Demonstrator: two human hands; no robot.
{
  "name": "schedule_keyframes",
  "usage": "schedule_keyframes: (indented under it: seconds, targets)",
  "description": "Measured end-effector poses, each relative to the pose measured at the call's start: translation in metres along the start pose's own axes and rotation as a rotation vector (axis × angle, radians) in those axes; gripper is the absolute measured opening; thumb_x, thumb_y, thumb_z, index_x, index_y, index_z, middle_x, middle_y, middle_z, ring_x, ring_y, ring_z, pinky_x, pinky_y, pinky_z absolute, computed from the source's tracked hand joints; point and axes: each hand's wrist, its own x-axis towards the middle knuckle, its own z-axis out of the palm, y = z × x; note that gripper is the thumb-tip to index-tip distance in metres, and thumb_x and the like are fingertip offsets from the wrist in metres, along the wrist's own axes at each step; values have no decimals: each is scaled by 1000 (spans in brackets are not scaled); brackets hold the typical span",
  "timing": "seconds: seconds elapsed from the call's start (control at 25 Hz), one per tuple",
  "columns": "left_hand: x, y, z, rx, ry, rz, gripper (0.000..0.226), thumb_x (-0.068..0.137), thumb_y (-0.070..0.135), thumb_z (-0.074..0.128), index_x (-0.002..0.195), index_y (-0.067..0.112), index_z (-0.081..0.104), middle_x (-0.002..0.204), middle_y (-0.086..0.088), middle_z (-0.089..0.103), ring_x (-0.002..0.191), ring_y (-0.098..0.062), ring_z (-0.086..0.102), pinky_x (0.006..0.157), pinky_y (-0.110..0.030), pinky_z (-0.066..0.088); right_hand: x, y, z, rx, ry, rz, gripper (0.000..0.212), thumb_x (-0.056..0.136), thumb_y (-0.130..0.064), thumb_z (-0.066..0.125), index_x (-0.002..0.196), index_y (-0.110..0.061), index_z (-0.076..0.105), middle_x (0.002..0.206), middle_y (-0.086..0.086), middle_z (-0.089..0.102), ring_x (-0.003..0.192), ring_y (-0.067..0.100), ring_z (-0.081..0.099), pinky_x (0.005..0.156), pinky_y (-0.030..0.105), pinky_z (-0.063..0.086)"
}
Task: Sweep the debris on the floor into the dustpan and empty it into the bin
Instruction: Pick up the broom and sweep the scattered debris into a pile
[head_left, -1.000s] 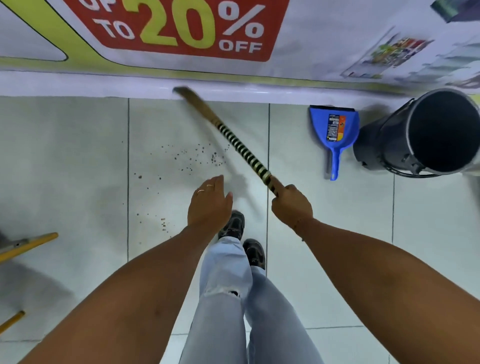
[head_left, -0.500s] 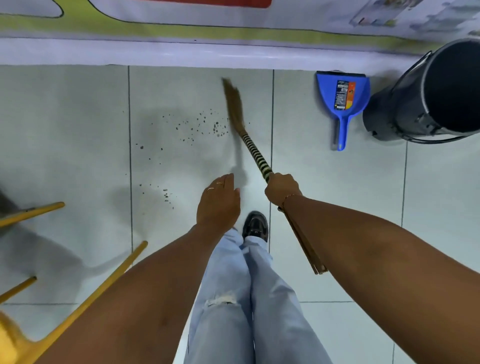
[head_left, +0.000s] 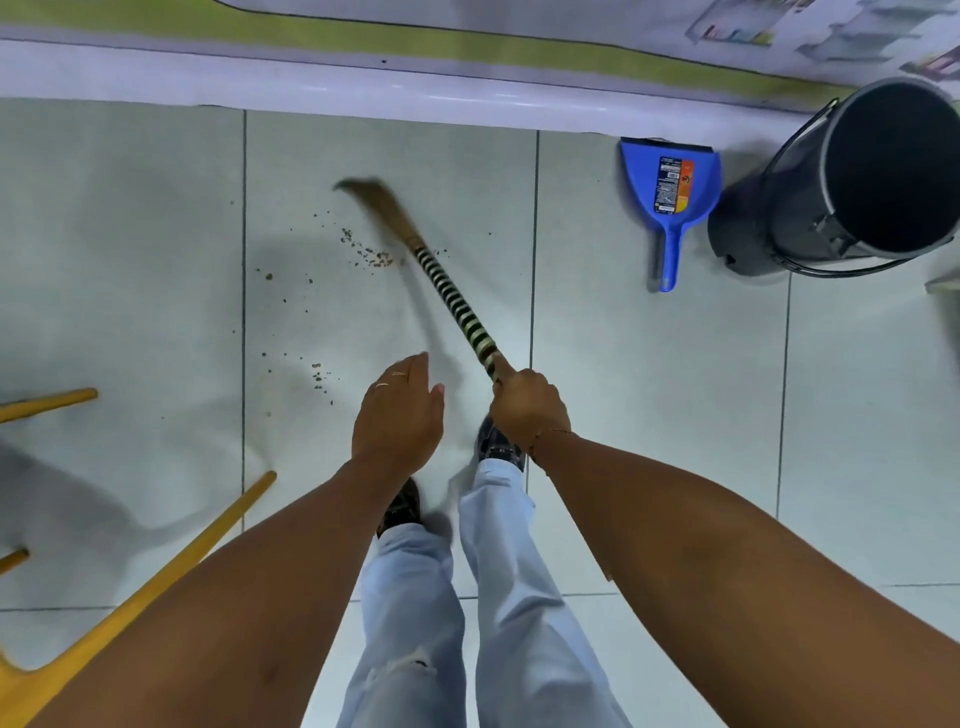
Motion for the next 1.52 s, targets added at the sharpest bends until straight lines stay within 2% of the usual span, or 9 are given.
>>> schedule_keyframes:
  seconds: [0.16,0.24,0.36,0.64,0.92,1.04,1.2,1.4,1.52]
  targets:
    - [-18,-12,-3,-9,-7,22,48,98,25,37,140,3,32,143,-17,45,134,-29,40,112,-37,32,-19,16,6,89,171,149,50,94,-19,38,143,-21,31,111,22,59,100,40,57,74,38,42]
    - [-24,-18,-5,0,-2,30,48,98,25,37,140,3,32,142,-17,46,133,-29,41,111,-37,32,-18,21,9,126,130,286,45,92,-16,38,137,-15,37,115,21,60,104,39,57,72,34,38]
    - [-34,-32,-9,11,10,42,48,97,26,37,140,4,33,142,-16,47,133,-28,42,110,-37,33,-24,17,19,224,37,417,34,91,-16,41,122,-5,51,117,19,61,105,36,60,77,34,46]
    - [-51,-72,-9,9,8,9,48,98,27,35,141,5,32,145,-15,44,135,-28,39,113,-37,31,-37,-38,72,113,-49,234,32,92,-15,39,119,-3,52,119,18,60,108,34,58,82,34,46]
    - [-58,-109,-5,18,19,-60,51,99,31,33,143,7,28,149,-15,39,138,-28,36,115,-38,28,-19,-87,94,38,-106,154,34,92,-14,37,123,-5,49,123,17,57,110,33,56,73,31,39]
    - [-62,-117,-4,-6,36,-77,51,98,30,35,142,5,29,147,-16,41,137,-29,37,115,-38,30,-27,-94,92,68,-60,131,38,92,-16,37,128,-9,46,120,17,58,108,34,57,75,33,41]
    - [-69,-114,-8,-15,110,-93,52,97,29,37,141,3,29,145,-19,42,136,-30,38,113,-39,31,-62,-82,90,173,130,37,46,92,-22,38,138,-17,35,102,22,64,89,37,60,69,35,43]
    - [-74,-99,-16,-15,274,-125,56,96,31,40,143,3,27,153,-17,31,143,-30,25,119,-42,21,-77,-72,82,-52,73,-134,52,96,-29,41,145,-21,27,107,22,61,95,39,60,80,41,48]
    - [-73,-100,-16,-34,291,-121,56,96,31,41,143,3,28,153,-16,31,144,-29,24,119,-43,18,-79,-79,97,-202,9,-328,51,98,-32,37,147,-24,24,106,23,62,90,39,62,77,41,49]
